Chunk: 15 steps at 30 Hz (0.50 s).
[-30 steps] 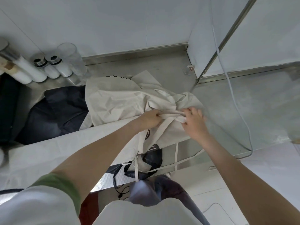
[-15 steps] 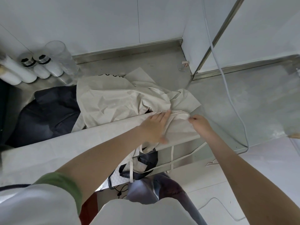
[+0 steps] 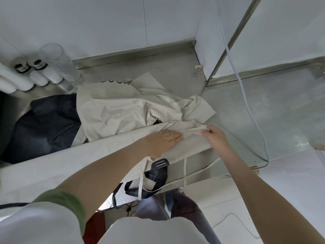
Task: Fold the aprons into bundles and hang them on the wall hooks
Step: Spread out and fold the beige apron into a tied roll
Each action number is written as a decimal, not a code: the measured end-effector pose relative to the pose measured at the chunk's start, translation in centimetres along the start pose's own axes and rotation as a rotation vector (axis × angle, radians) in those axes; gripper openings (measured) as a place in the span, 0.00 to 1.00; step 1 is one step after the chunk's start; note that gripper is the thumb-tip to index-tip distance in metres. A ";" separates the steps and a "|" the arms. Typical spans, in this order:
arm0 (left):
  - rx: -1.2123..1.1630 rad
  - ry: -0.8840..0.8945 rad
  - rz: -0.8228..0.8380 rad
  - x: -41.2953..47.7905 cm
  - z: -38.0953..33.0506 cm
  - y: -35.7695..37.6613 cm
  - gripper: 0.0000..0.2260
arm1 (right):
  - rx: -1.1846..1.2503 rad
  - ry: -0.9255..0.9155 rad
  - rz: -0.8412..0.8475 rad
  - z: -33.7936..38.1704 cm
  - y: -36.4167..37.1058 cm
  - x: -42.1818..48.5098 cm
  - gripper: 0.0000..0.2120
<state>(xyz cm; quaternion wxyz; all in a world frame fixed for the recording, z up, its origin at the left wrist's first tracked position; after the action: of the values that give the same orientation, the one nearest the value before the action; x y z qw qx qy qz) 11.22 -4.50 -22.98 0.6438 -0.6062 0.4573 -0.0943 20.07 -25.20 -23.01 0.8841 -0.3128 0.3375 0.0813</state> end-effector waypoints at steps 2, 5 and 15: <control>0.100 -0.008 -0.052 -0.6 -0.4 -0.3 0.39 | 0.075 0.015 -0.072 -0.1 -0.6 0.3 0.11; 0.171 -0.086 -0.139 -1.0 -1.1 -0.9 0.34 | 0.155 0.005 -0.109 0.4 -1.7 0.1 0.09; -0.032 -0.223 -0.049 0.0 -0.8 0.0 0.30 | 0.760 0.102 0.685 -0.7 0.2 -3.3 0.33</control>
<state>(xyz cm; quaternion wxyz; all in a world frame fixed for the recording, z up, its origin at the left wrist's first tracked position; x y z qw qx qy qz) 10.67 -5.06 -22.82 0.6785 -0.6340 0.3694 -0.0345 17.12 -25.27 -21.37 0.8405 0.1555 0.4689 0.2224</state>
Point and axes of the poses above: each hand's wrist, its own x-axis towards the middle knuckle, its own y-axis out of the palm, z = x × y, the point moved 2 cm from there along x, towards the middle knuckle, and after that the axes turned 11 degrees about y, right-handed, at the moved point
